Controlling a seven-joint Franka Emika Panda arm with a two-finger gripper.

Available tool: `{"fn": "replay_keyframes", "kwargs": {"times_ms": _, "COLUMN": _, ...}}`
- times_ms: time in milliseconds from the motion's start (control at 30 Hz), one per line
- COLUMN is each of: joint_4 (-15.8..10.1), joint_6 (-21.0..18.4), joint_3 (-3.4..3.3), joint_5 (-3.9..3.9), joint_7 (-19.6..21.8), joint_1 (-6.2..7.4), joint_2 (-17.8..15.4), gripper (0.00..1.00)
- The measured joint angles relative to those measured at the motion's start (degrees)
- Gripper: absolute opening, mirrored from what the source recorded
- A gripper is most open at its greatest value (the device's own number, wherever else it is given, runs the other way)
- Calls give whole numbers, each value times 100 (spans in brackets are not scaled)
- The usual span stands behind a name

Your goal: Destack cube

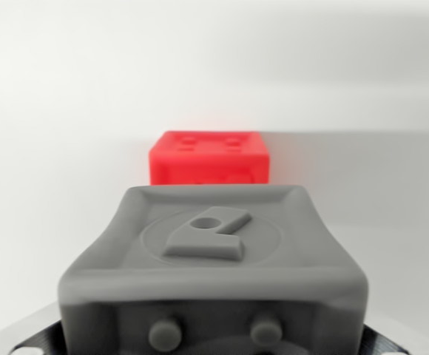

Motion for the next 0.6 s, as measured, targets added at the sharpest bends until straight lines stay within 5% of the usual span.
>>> {"fn": "replay_keyframes", "kwargs": {"times_ms": 600, "joint_4": 27, "joint_6": -853, "joint_3": -37, "joint_5": -391, "joint_7": 285, "joint_1": -23, "joint_2": -862, "gripper": 0}}
